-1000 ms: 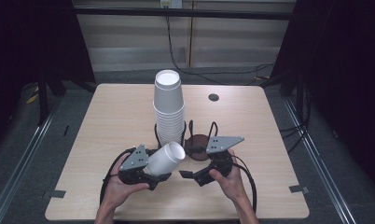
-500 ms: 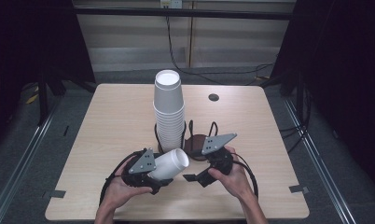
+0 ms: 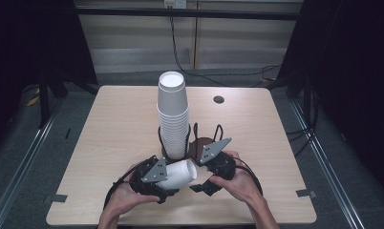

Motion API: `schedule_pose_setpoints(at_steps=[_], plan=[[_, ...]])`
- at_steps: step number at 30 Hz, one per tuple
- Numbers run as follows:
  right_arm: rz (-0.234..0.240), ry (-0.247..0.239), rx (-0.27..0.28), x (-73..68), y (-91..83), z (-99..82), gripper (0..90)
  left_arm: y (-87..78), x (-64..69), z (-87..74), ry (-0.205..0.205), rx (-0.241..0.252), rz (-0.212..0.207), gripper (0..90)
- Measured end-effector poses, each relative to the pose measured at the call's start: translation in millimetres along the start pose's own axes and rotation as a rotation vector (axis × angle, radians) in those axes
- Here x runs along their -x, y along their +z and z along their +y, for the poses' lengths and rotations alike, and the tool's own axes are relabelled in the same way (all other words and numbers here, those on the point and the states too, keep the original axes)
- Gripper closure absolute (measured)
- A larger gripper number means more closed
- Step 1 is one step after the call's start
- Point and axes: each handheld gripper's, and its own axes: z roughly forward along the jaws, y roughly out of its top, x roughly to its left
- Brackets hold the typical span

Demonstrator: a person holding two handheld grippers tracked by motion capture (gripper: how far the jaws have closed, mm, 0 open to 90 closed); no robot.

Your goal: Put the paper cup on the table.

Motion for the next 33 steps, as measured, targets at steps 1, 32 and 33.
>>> schedule_pose_setpoints(at_steps=[1, 32, 33], plan=[[0.003, -0.007, -0.014, 0.2, 1.1, -0.2, 15.2, 0.2, 0.1, 0.7, 0.006, -0.004, -0.001, 16.7], [0.138, -0.044, -0.2, 2.2, 20.1, 6.8, 18.9, 17.3, 15.3, 12.9, 0.101, -0.121, -0.097, 16.7], [0.14, -0.037, -0.208, 1.3, 21.1, 7.0, 18.9, 18.8, 15.2, 12.5, 0.09, -0.116, -0.1, 16.7]])
